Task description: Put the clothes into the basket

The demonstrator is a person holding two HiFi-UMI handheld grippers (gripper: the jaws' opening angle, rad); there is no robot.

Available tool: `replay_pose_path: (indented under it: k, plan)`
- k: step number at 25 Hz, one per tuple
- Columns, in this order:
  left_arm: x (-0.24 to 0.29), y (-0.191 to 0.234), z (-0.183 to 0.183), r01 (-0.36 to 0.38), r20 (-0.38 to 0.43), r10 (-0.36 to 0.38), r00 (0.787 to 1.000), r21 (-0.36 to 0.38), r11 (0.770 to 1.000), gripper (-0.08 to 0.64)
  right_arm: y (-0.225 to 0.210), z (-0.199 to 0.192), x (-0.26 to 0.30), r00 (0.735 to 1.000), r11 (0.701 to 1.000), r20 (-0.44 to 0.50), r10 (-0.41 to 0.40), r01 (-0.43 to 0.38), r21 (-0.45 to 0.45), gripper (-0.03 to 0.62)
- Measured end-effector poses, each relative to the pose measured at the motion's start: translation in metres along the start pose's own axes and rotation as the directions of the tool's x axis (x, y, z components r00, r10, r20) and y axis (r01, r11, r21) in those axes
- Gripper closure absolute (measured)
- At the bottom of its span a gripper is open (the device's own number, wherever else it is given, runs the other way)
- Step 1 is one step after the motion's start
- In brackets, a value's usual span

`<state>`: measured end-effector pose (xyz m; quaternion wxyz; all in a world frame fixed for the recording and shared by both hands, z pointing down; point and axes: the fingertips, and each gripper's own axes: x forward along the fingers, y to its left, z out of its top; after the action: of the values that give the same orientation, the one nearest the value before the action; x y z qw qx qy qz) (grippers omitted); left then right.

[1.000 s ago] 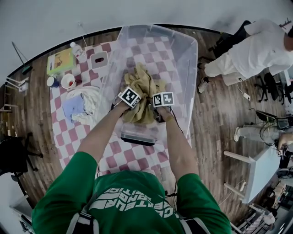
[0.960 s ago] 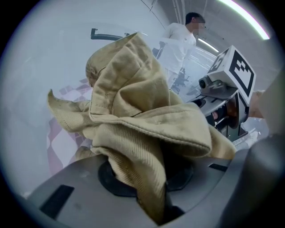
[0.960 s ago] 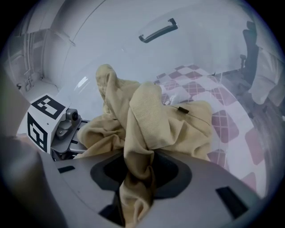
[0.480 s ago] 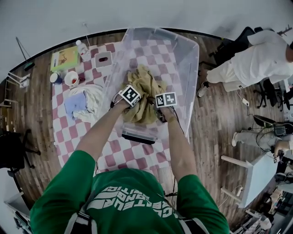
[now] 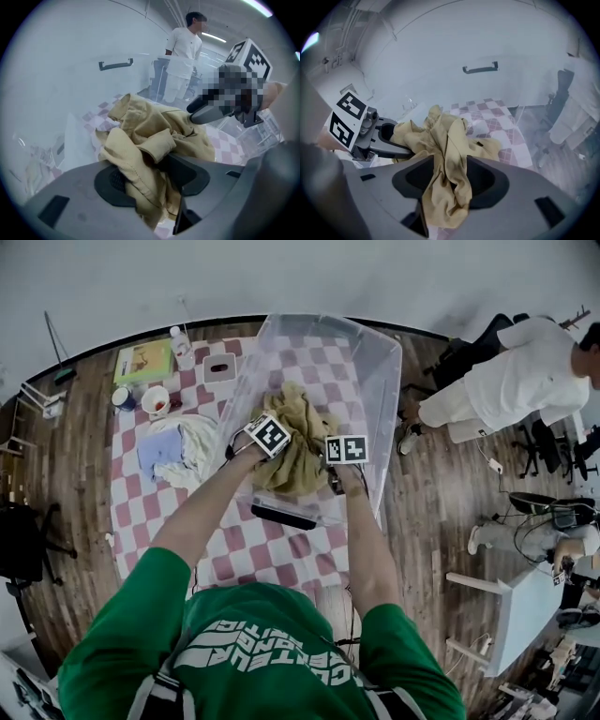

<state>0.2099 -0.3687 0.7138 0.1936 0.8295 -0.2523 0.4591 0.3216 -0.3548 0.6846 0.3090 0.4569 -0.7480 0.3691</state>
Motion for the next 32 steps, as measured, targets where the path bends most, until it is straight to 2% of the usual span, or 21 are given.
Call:
replay_pose_path:
  k: [5, 12, 15, 19, 22, 26, 28, 32]
  plan:
    - [-0.026, -0.001, 0.007, -0.039, 0.021, 0.039, 0.999, 0.017, 0.999, 0.357, 0.014, 0.029, -0.035, 0.994, 0.999, 0.112, -0.017, 0.022, -0.048, 0.383]
    - [-0.063, -0.007, 0.015, -0.087, 0.074, 0.085, 0.994, 0.027, 0.996, 0.357, 0.044, 0.058, -0.082, 0.968, 0.99, 0.248, -0.037, 0.068, -0.121, 0.383]
    - [-0.09, -0.009, 0.029, -0.117, 0.151, 0.111, 0.982, 0.029, 0.993, 0.359, 0.059, 0.066, -0.103, 0.954, 0.986, 0.298, -0.031, 0.078, -0.147, 0.383]
    - [-0.134, -0.016, 0.053, -0.152, 0.28, 0.139, 0.95, 0.023, 0.988, 0.359, 0.078, 0.073, -0.133, 0.924, 0.98, 0.382, -0.017, 0.091, -0.178, 0.385]
    - [-0.168, -0.027, 0.065, -0.14, 0.394, 0.125, 0.911, 0.008, 0.99, 0.392, 0.098, 0.078, -0.161, 0.895, 0.972, 0.447, -0.003, 0.108, -0.209, 0.39]
    - [-0.222, -0.045, 0.078, -0.177, 0.53, 0.129, 0.838, 0.042, 0.983, 0.492, 0.124, 0.081, -0.201, 0.852, 0.967, 0.523, 0.011, 0.124, -0.223, 0.47]
    - [-0.252, -0.054, 0.079, -0.194, 0.596, 0.13, 0.793, 0.045, 0.98, 0.539, 0.138, 0.08, -0.219, 0.831, 0.967, 0.556, 0.021, 0.125, -0.223, 0.521]
    - [-0.304, -0.076, 0.073, -0.162, 0.709, 0.084, 0.7, 0.043, 0.986, 0.555, 0.169, 0.07, -0.246, 0.797, 0.958, 0.603, 0.045, 0.137, -0.253, 0.583]
